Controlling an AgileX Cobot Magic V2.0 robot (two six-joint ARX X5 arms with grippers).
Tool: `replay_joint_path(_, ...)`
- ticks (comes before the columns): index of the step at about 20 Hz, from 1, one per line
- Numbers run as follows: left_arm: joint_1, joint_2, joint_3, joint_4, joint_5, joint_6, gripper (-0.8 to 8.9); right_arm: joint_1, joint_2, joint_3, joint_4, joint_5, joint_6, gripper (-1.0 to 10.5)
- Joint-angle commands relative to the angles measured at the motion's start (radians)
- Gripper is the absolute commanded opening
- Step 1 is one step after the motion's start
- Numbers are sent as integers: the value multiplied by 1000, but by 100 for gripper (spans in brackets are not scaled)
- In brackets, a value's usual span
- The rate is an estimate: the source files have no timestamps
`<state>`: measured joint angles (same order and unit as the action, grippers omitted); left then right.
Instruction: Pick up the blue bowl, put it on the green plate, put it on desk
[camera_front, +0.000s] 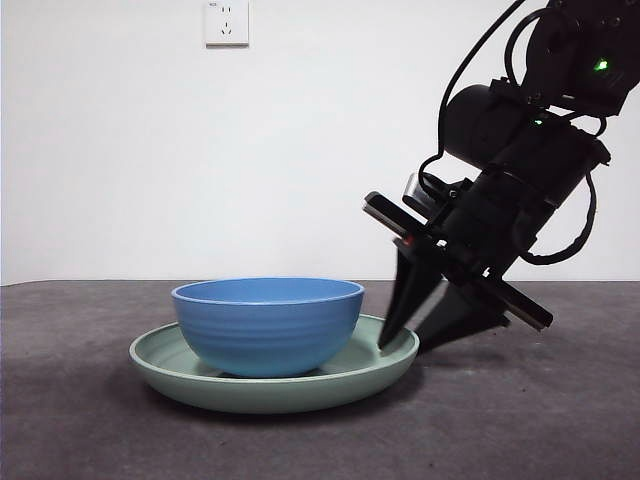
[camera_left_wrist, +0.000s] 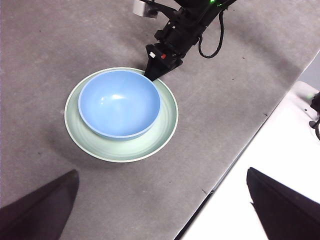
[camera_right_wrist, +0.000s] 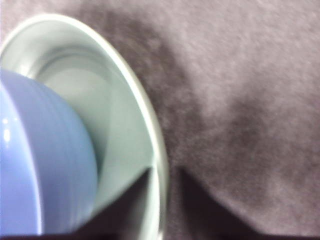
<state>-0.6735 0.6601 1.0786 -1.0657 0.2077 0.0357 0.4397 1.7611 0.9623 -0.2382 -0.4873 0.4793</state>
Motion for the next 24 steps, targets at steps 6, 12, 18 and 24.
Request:
replay_joint_path(6,-8,5,12,8,0,-25,625,-27,-90,42,-109,82,-60,381)
replay_joint_path(12,-8,5,12,4,0,-29,626,-48,-383,98,-349,235,-175,498)
replay_joint_path(18,-8,5,12,-51,0,-58,626,-37,-818,103,-630,234,-211,517)
replay_joint_path(24,-8,5,12,-114,0,-132,625,-33,-1196,103,-984,234,-341,517)
